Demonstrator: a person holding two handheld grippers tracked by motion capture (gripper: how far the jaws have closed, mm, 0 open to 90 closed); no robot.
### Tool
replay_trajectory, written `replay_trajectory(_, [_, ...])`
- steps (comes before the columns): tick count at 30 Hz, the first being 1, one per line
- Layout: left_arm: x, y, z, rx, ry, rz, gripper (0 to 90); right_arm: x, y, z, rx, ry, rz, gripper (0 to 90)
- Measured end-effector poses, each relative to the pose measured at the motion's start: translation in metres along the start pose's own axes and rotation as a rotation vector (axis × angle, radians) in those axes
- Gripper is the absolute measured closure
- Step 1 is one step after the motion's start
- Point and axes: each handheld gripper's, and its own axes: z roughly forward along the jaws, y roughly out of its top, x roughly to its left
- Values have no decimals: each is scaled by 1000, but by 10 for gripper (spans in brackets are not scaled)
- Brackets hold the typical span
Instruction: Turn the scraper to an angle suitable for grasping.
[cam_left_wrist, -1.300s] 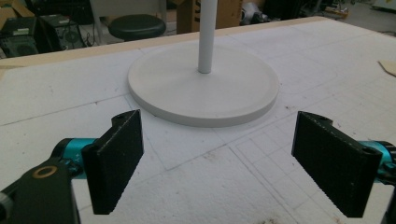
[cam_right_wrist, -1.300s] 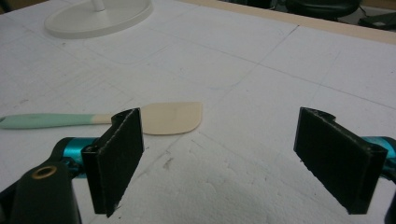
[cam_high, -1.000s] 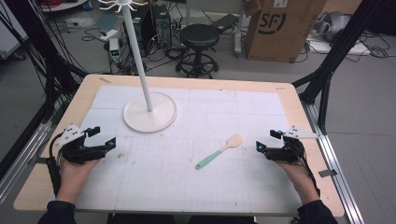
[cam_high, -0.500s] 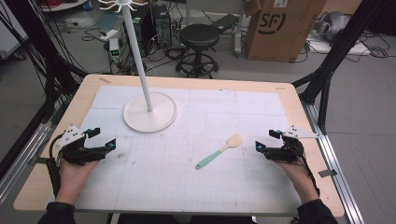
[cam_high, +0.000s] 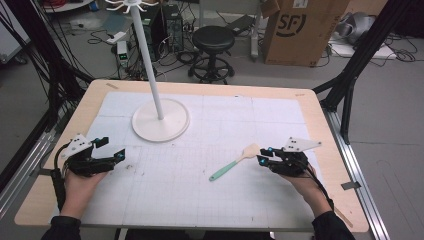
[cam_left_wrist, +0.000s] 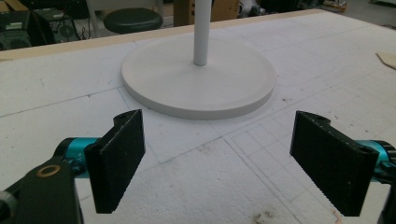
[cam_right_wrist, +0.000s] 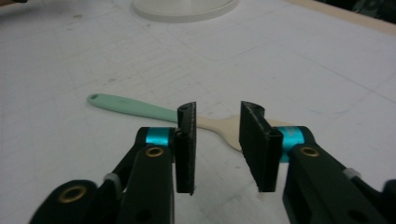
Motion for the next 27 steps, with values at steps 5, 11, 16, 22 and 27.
replay_trajectory(5, [0, 0, 0, -1, -3, 1, 188, 17, 8, 21, 50, 63, -38, 823])
replay_trajectory(11, [-1, 0, 0, 6, -5, 6, 191, 39, 12, 46, 125, 154, -119, 895])
replay_trajectory(16, [-3, 0, 0, 10, -12, 11, 195, 49, 15, 58, 152, 195, -151, 896])
replay_trajectory(22, [-3, 0, -2, 13, -12, 10, 197, 61, 18, 72, 198, 242, -189, 897])
replay_trajectory(27, [-4, -1, -2, 13, -13, 10, 198, 71, 21, 86, 244, 263, -243, 897])
